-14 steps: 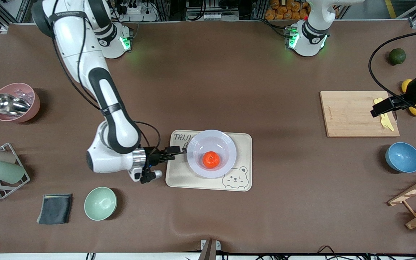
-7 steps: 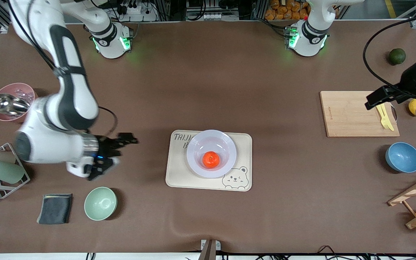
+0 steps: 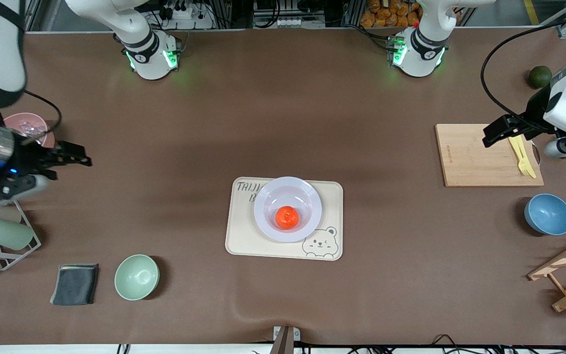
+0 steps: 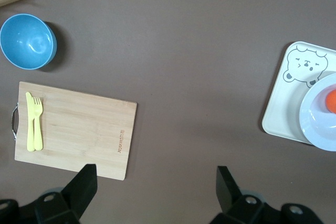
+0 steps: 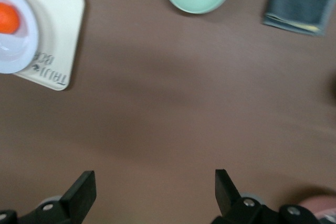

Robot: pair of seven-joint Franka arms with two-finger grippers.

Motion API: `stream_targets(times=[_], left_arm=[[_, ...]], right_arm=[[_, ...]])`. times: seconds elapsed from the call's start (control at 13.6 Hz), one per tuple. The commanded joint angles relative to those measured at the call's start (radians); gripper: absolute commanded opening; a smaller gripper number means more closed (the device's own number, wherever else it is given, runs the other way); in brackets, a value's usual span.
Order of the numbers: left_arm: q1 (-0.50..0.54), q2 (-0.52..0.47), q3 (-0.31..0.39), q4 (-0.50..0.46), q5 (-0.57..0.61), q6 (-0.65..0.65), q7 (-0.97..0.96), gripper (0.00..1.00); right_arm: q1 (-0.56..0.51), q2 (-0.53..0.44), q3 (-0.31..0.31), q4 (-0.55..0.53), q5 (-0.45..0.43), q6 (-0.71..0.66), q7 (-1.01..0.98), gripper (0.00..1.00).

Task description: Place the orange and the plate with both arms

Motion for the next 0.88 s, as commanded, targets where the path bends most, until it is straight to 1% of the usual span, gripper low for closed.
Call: stream_targets(times=[0.0,0.15,0.22,0.29,0.44,0.59,0.81], left_arm=[[0.009,-0.029,-0.003,-0.02,-0.007,0.012,0.025,1.0],[0.012,-0.029,-0.003,-0.02,-0.007,-0.004,0.063,1.0],[0.012,-0.029,0.0,-0.006,-0.007,-0.005,0.066,1.0],[0.012,-0.029,0.0,-0.003,-0.006,-0.007,0.065,1.0],[0.011,-0.018,-0.002,0.004,-0.006,-0.008,0.063,1.0],[0.009,-0.007,0.001,0.015,-0.004,-0.011,0.063,1.0],[0.012,-0.007,0.001,0.015,-0.004,-0.013,0.063,1.0]], right_arm=[[-0.038,-0.08,0.079,-0.031,-0.124,-0.011,0.126,1.0],[-0.174,-0.108,0.21,-0.021,-0.135,-0.049,0.201,1.0],[-0.236,-0.137,0.263,-0.028,-0.136,-0.054,0.221,1.0],[-0.273,-0.151,0.307,-0.03,-0.142,-0.063,0.221,1.0],[-0.299,-0.186,0.338,-0.03,-0.194,-0.073,0.223,1.0],[-0.299,-0.208,0.34,-0.036,-0.196,-0.097,0.232,1.0],[-0.287,-0.208,0.338,-0.036,-0.196,-0.108,0.287,1.0]])
